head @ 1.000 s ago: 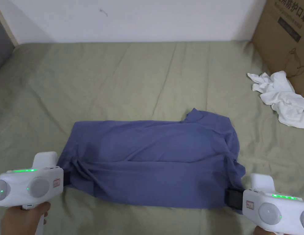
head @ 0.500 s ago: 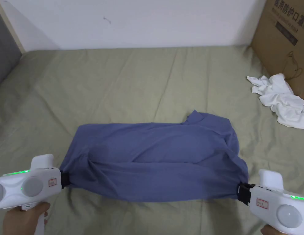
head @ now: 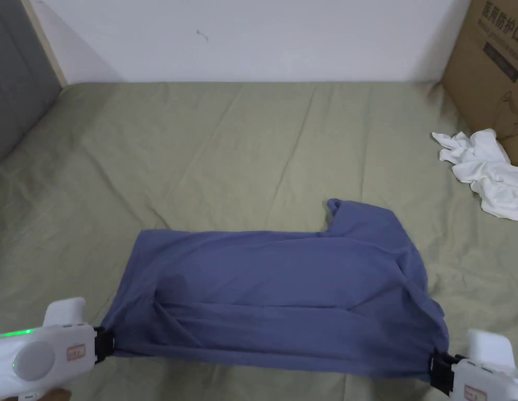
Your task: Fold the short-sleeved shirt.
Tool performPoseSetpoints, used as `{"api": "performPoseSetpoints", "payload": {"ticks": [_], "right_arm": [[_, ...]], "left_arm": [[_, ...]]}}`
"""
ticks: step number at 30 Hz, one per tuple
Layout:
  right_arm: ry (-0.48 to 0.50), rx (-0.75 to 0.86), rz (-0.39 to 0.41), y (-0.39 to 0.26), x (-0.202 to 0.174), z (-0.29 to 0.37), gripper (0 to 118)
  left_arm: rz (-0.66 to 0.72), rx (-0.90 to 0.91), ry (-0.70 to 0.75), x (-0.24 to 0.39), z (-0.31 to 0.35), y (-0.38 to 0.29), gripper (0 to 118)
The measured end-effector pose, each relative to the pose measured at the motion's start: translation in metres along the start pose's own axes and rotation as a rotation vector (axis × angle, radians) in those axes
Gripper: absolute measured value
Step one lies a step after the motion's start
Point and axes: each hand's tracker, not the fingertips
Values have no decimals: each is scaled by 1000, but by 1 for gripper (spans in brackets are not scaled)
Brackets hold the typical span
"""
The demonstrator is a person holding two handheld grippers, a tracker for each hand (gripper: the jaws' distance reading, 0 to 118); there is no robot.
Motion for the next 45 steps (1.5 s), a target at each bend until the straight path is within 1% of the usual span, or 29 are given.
{"api": "performPoseSetpoints", "payload": {"ticks": [3,6,7,9,10,11,12,13,14,15,19,21,23,26,28,30,32,34,35,36,37,38,39,40,41,42,43,45], "right_arm": [[-27,-58,-23,-10,5,-23,12],[-22,-87,-60,-16,7,-36,12],[-24,-82,-59,-17,5,-35,12],[-33,-70,-60,-16,4,-31,15],[-40,-65,-55,-14,2,-27,19],[-45,-57,-46,-13,0,-22,32],[-50,-38,-33,-10,-3,-15,49],[-51,-7,-26,-7,-5,-8,74],[-49,29,-23,-3,-7,1,99],[-50,71,-20,2,-11,11,106],[-23,252,9,33,-28,60,107],[1,342,35,49,-37,84,107],[7,431,60,63,-47,105,107],[12,543,97,79,-62,131,107],[9,603,124,85,-73,143,107],[13,631,129,90,-82,153,107],[23,660,137,92,-90,159,107],[2,701,149,92,-98,162,107],[-4,706,154,92,-102,163,105],[-5,710,161,92,-103,162,100],[-5,734,164,90,-103,161,89],[-19,763,165,88,-106,161,62],[-34,773,179,87,-109,161,37],[-45,775,195,87,-110,160,14],[-40,776,200,87,-110,158,9],[-38,786,204,86,-110,157,5],[-13,782,218,86,-110,157,3],[-17,780,219,86,-110,153,3]], "left_arm": [[0,-28,20,2,-13,-20,12],[-19,-56,60,7,-28,-32,12],[-16,-65,64,8,-32,-35,12],[-13,-40,78,11,-31,-36,13],[-7,-40,81,13,-30,-35,17],[-5,-41,80,14,-27,-33,28],[-5,-44,72,15,-22,-31,45],[-4,-52,60,16,-18,-27,67],[4,-54,51,18,-12,-24,80],[29,-50,41,20,-4,-20,80],[86,129,-70,30,46,-2,82],[81,218,-102,40,75,9,95],[58,336,-115,51,101,18,102],[19,478,-89,70,134,29,114],[-5,570,-73,80,147,34,114],[-32,630,-75,87,155,37,116],[-46,642,-79,92,155,41,118],[-57,645,-69,100,155,42,118],[-59,655,-55,104,154,40,117],[-72,678,-39,111,154,38,114],[-93,718,-20,115,154,34,108],[-109,741,-8,119,154,30,92],[-136,760,4,123,153,27,71],[-159,777,21,128,152,24,43],[-171,784,10,129,152,22,4],[-194,796,-39,128,152,20,4],[-180,785,-74,127,150,20,4],[-165,770,-90,126,148,22,4]]}}
